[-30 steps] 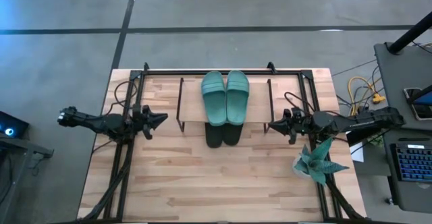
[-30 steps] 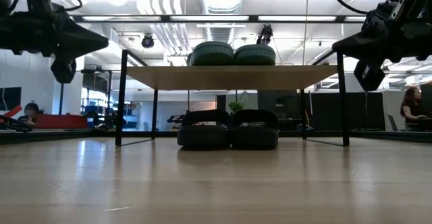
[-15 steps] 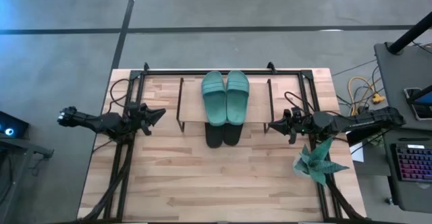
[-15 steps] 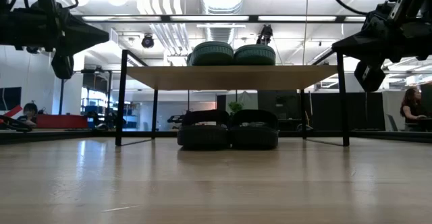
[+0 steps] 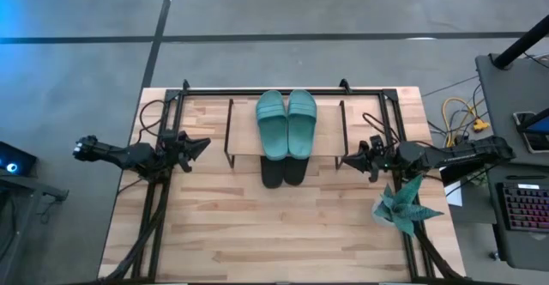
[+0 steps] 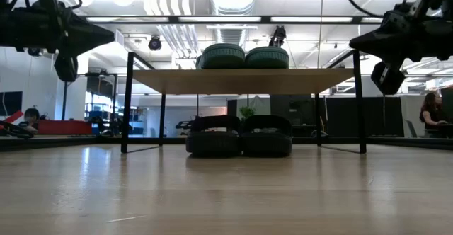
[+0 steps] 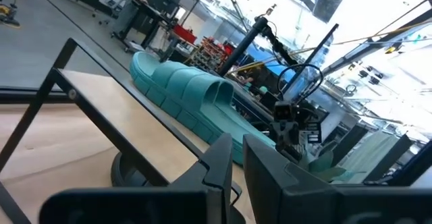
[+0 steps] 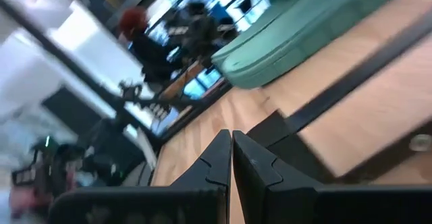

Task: Pick and place slides into the shelf
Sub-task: Return to Home Position

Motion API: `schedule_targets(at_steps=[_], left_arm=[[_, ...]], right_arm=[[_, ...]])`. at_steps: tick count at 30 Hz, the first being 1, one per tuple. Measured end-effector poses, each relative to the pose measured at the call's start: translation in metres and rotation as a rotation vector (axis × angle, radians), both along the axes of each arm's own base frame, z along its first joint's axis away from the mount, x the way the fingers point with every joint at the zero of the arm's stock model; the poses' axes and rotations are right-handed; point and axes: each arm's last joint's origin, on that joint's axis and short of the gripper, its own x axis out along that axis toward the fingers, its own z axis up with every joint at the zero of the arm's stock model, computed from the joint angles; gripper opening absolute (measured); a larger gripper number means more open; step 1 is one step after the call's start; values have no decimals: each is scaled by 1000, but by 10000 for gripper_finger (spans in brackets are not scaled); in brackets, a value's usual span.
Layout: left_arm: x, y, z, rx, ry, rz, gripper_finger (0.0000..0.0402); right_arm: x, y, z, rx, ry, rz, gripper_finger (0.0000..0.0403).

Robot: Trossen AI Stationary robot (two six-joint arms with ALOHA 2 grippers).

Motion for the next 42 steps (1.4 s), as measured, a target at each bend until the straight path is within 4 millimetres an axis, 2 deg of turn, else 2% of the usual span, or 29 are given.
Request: schedule_targets(at_steps=[8, 17, 22, 27, 33, 42], left_arm=[[2, -5, -3, 27, 35, -177, 22], [3, -8, -4, 86, 56, -287, 22], [3, -10, -5, 146, 75, -358, 22], [3, -10, -5, 141, 71, -359, 22], [3, -10, -5, 140, 72, -358, 22], [3, -10, -5, 139, 72, -358, 22]], right_arm=[[0, 4, 1, -152, -17, 127, 9], [0, 7, 1, -175, -25, 231, 9], [0, 6, -3, -179, 21, 219, 9], [-1, 6, -11, -42, 108, 202, 9], [-1, 6, -11, 121, 116, 189, 9], [-1, 6, -10, 173, 119, 185, 9]])
